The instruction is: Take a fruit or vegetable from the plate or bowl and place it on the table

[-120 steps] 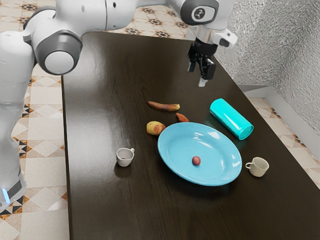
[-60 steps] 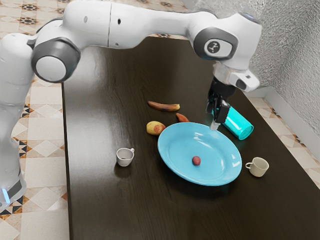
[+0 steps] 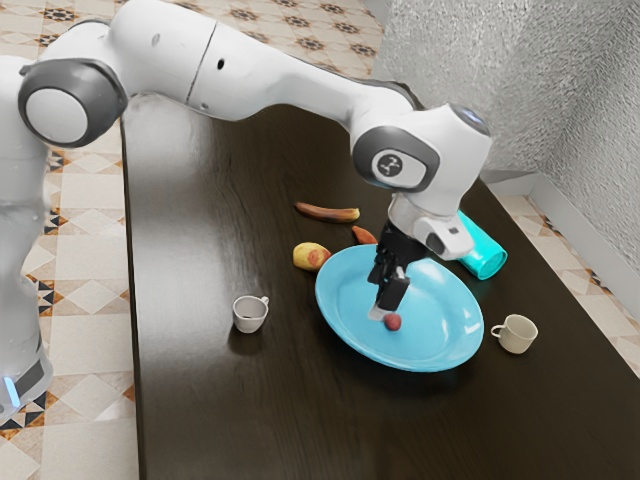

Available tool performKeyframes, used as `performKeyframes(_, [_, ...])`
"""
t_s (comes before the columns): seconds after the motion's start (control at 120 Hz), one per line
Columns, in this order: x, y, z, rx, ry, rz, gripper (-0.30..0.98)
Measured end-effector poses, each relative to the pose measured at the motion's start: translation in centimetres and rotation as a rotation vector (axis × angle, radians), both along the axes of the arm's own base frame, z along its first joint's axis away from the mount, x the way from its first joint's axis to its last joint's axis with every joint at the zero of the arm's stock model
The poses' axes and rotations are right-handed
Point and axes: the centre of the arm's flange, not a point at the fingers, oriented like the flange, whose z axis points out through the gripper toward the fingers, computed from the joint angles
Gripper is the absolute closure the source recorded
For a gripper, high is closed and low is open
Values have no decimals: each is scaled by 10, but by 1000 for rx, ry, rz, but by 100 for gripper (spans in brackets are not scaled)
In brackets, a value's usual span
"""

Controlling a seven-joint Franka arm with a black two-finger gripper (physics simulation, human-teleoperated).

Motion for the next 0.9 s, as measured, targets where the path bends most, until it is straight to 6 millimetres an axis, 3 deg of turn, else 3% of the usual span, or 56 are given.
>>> performKeyframes(0.1, [-9,6,-5,-9,-20,7,0])
performKeyframes(0.192, [-1,5,-13,-18,-55,10,0])
performKeyframes(0.3, [6,8,-9,-26,-104,17,0])
performKeyframes(0.367, [10,22,-2,-29,-129,40,0])
performKeyframes(0.45, [21,59,0,-19,-147,97,0])
performKeyframes(0.5, [29,69,-3,-16,-152,109,0])
performKeyframes(0.667, [50,60,-27,-8,-141,86,0])
performKeyframes(0.9, [56,42,-52,-21,-116,49,0])
